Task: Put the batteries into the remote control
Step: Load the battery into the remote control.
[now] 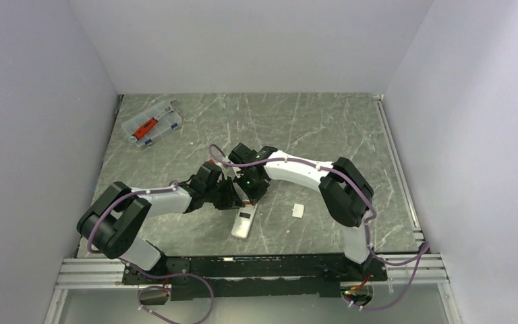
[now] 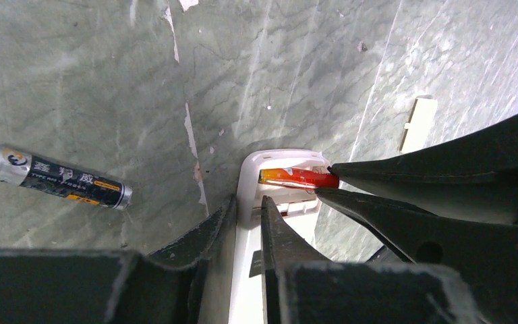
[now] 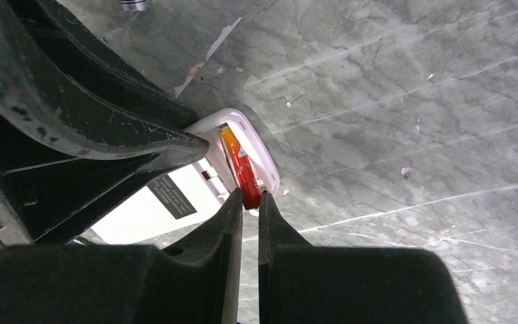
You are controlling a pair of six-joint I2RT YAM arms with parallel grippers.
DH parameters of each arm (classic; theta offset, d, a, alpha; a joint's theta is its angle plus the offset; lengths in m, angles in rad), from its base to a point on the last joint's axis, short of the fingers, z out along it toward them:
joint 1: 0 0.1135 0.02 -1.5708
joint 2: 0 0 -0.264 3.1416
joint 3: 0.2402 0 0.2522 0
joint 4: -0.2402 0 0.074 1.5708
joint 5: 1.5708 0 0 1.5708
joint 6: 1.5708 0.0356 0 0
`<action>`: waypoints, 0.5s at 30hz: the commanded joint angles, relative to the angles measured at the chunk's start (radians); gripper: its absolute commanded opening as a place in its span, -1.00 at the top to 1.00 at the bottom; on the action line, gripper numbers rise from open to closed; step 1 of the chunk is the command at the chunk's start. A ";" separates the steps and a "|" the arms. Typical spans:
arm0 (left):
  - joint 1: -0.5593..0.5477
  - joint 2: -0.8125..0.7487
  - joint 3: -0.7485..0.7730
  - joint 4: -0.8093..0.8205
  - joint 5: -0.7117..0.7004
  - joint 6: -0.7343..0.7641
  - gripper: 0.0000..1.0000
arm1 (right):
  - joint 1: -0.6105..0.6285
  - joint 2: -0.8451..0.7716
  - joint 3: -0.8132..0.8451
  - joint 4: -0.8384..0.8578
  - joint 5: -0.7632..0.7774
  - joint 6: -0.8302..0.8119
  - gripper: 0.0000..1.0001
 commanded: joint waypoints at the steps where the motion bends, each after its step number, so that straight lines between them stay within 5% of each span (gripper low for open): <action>1: -0.077 0.022 -0.007 -0.052 0.035 0.320 0.68 | 0.043 0.079 0.034 0.275 -0.021 -0.061 1.00; 15: -0.077 0.004 -0.007 -0.051 0.043 0.328 0.67 | 0.044 0.106 -0.012 0.348 -0.035 -0.066 1.00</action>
